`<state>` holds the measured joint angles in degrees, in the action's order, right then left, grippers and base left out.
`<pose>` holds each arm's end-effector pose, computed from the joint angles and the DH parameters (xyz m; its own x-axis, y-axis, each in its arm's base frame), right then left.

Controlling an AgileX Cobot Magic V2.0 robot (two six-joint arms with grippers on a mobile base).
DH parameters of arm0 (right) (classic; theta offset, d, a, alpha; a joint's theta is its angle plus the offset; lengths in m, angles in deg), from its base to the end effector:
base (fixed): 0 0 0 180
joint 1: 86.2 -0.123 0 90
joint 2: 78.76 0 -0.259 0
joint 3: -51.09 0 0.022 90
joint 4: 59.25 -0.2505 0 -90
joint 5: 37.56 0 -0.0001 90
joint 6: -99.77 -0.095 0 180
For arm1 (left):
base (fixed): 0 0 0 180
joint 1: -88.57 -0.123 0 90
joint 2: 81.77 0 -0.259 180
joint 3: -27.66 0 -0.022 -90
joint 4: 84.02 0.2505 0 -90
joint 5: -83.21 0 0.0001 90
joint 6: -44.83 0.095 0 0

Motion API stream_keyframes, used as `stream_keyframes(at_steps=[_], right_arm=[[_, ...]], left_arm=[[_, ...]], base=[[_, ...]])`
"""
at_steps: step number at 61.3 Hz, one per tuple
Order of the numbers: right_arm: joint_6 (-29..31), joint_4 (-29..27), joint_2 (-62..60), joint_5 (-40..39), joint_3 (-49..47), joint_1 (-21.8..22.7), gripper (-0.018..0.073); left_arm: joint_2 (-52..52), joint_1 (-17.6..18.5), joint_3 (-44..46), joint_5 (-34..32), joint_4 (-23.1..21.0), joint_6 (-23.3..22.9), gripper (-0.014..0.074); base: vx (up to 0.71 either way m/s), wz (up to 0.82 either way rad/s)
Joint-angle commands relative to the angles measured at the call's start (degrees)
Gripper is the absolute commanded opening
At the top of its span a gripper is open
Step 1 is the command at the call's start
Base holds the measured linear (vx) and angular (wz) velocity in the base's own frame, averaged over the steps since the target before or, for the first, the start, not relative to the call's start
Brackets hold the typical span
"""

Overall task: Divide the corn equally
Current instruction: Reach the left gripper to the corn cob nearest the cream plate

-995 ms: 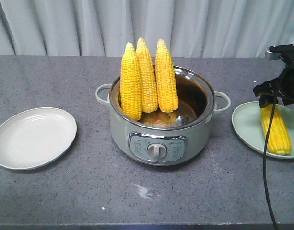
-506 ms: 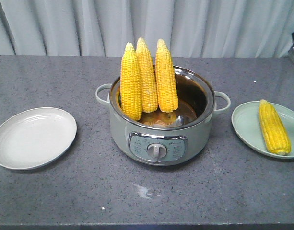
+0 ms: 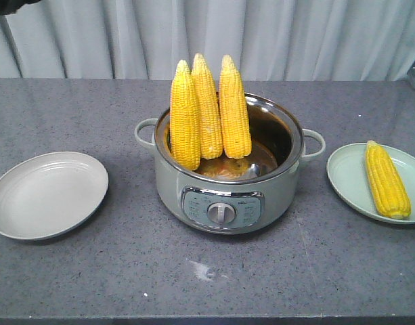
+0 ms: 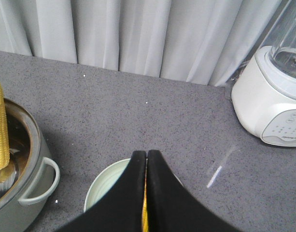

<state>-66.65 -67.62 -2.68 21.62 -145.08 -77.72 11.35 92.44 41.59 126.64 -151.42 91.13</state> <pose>0.2252 -0.0216 0.4735 -0.4767 -0.0905 -0.8744 -0.0393 0.9959 -0.0816 0.3236 -0.0824 0.4385 -0.3170 -0.1643 -0.9341 0.6193 0.7100 -0.3351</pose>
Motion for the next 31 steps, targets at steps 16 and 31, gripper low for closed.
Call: stream_keyframes(at_steps=[16, 31], right_arm=[[0.5, -0.6, -1.0, -2.5, -1.7, 0.3, -0.0008], [0.5, -1.0, -1.0, -2.5, -1.7, 0.3, -0.0008]], left_arm=[[15.0, 1.7, 15.6, 5.6, -2.7, -6.5, 0.0708], [20.2, 3.7, 15.8, 3.1, -7.1, -4.9, 0.0706]], base=[[0.00, 0.00], [0.00, 0.00]])
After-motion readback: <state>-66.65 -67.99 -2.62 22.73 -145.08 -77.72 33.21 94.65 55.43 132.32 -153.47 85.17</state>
